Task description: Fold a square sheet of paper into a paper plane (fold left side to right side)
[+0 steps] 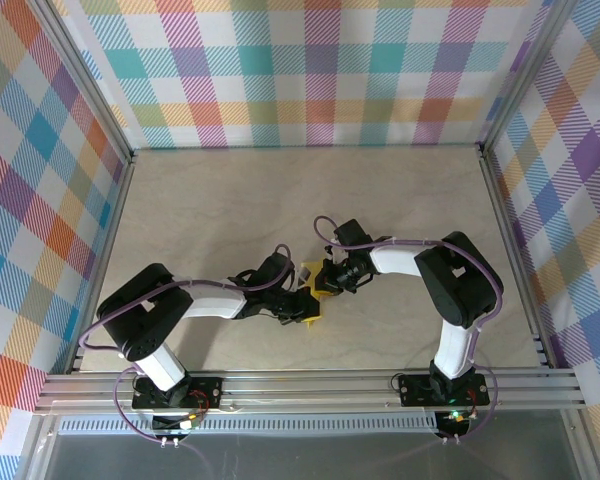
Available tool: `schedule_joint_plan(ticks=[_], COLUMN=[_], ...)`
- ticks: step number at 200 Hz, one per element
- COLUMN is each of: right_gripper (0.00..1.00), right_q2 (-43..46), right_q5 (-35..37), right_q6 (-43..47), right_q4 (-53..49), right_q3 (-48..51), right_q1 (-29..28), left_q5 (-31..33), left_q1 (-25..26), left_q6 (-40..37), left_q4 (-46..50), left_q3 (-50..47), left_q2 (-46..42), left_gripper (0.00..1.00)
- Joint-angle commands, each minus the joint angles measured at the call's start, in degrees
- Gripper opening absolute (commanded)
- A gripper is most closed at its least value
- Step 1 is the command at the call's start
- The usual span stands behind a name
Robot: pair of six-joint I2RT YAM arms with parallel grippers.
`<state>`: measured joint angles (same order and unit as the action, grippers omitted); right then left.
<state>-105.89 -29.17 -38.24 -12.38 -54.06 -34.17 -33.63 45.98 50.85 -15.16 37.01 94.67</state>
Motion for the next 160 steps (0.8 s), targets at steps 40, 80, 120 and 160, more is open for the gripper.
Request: schedule_joint_plan(ticks=[40,80,120,160], right_gripper=[0.0,0.0,0.0,0.0], right_q2=[-5.6,-5.7,-5.8,-5.9], right_q5=[11.2,11.6,11.7,11.6], right_q6=[1.3,1.5,1.6,1.6], right_q4=[-10.4,-10.9,-11.1,-11.0], right_q3=[2.3,2.2,2.0,2.0], right_q1=[-0.3,-0.3,-0.3,-0.3], left_q5=[-0.1,0.6,1.0,1.1], left_q1=[-0.2,-0.2,-0.2,-0.2], left_q6=[-2.2,-2.2,-2.2,-2.0], left_q4=[2.1,2.5,2.6,2.4], left_q3=[-1.4,-2.9,-4.0,-4.7], left_q2=[0.9,-0.4,-1.1,-1.4], left_gripper=[0.0,0.0,0.0,0.0])
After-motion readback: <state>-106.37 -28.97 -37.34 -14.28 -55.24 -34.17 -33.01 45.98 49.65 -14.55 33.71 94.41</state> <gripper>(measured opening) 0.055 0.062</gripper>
